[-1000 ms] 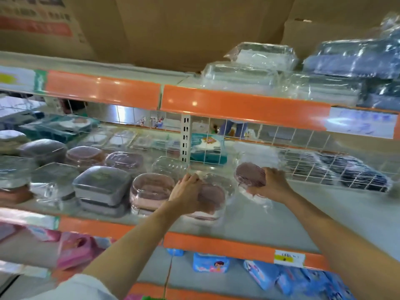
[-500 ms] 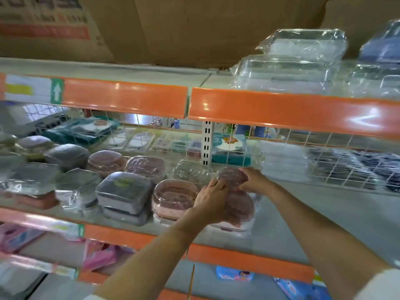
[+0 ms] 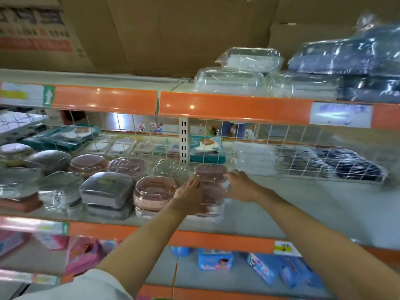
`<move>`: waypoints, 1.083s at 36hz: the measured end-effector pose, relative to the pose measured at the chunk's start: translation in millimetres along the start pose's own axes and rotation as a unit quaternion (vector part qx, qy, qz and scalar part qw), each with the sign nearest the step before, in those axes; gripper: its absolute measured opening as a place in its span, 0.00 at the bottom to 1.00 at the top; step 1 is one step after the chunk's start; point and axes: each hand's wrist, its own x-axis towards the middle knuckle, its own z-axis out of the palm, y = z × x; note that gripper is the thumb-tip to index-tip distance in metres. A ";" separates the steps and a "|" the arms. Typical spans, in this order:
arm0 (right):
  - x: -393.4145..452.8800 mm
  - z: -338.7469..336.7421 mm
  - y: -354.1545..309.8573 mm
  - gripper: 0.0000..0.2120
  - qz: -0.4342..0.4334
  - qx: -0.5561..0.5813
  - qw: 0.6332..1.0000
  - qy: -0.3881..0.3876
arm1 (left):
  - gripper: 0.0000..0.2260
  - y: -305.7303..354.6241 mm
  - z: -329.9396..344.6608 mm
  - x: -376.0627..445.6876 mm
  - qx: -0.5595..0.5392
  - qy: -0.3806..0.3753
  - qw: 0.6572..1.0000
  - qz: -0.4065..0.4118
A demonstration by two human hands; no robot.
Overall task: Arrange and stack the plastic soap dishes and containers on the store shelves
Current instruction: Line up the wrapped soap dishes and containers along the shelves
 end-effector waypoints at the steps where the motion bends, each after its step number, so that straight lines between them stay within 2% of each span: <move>1: -9.7 -1.8 0.1 0.32 -0.008 -0.005 1.000 -0.004 | 0.37 1.1 -1.7 -2.3 -0.005 -0.004 1.000 -0.014; 3: -30.6 -7.3 0.0 0.28 -0.023 -0.005 1.000 -0.011 | 0.34 7.0 -7.9 -9.1 -0.007 -0.012 1.000 -0.012; 6: -58.7 -16.0 -2.0 0.23 -0.040 -0.009 0.999 -0.024 | 0.18 19.0 -20.2 -19.2 -0.039 -0.006 0.999 -0.007; 7: -67.7 -19.4 -3.3 0.22 -0.043 -0.013 0.999 -0.028 | 0.17 24.0 -25.4 -23.1 -0.053 -0.008 0.998 -0.013; 10: -93.4 -29.8 -6.5 0.21 -0.055 -0.021 0.998 -0.013 | 0.20 39.9 -42.4 -36.5 -0.023 -0.009 1.000 -0.013; 16: -145.2 -62.9 -21.5 0.21 -0.096 -0.046 0.994 0.036 | 0.08 75.2 -84.5 -76.3 -0.030 0.076 0.995 0.061; 24: -188.3 -117.2 -44.9 0.21 -0.140 -0.071 0.983 0.095 | 0.08 95.7 -137.1 -108.0 -0.070 0.180 0.975 0.112; 33: -207.3 -182.6 -50.6 0.16 -0.168 -0.079 0.967 0.172 | 0.06 112.9 -206.2 -109.1 -0.027 0.282 0.948 0.142; 39: -209.3 -222.6 -44.5 0.19 -0.159 -0.063 0.958 0.232 | 0.08 113.0 -242.0 -98.0 -0.028 0.348 0.926 0.146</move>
